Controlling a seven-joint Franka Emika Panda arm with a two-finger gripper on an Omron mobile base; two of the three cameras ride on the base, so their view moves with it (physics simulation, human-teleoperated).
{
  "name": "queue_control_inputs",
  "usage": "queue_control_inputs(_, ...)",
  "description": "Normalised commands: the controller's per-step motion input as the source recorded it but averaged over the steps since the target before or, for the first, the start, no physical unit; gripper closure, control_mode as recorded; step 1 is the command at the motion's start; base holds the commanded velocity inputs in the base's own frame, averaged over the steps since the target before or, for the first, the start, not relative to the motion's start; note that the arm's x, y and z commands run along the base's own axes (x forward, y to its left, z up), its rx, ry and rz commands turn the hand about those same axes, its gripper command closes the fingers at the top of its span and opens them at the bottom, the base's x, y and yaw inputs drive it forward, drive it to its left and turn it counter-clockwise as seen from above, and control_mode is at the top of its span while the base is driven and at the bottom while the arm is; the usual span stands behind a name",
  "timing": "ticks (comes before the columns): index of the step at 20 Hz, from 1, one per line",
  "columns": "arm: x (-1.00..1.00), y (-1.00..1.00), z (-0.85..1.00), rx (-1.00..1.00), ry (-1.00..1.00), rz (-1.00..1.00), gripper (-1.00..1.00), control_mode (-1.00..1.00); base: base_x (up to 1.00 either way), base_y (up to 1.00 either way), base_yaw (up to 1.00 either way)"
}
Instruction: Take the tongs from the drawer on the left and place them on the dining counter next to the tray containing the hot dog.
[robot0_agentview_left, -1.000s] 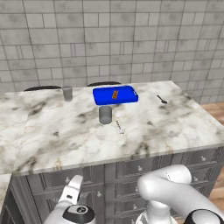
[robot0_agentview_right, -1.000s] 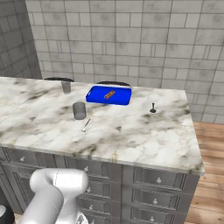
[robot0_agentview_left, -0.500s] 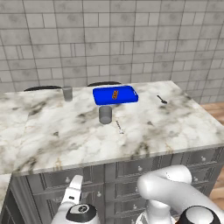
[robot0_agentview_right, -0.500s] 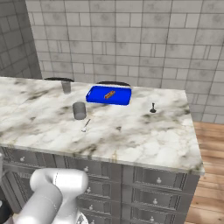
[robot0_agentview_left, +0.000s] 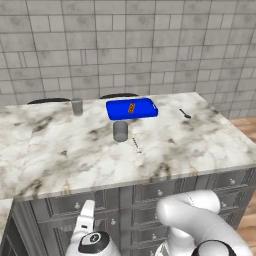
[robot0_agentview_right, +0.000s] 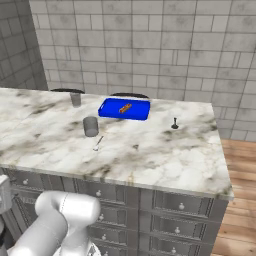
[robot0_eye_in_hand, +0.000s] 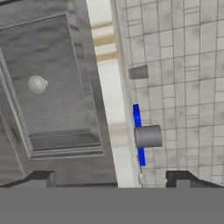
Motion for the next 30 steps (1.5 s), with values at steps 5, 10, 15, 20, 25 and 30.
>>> queue_control_inputs(5,0.18,0.19,-0.13,-0.1,-0.05,0.0,-1.0,-1.0,0.0,0.0,0.0)
queue_control_inputs(10,0.12,0.34,0.0,-0.12,-0.01,0.0,-1.0,-1.0,0.0,0.0,0.0)
queue_control_inputs(15,0.09,0.18,-0.17,-0.08,0.0,0.0,-1.0,-1.0,0.0,0.0,0.0)
queue_control_inputs(20,0.13,0.0,-0.41,-0.04,-0.01,0.0,-1.0,-1.0,0.0,0.0,0.0)
queue_control_inputs(25,0.36,0.02,-0.21,-0.01,-0.07,0.0,-1.0,-1.0,0.0,0.0,0.0)
queue_control_inputs(30,0.29,0.21,-0.31,-0.01,-0.04,0.0,-1.0,-1.0,0.0,0.0,0.0)
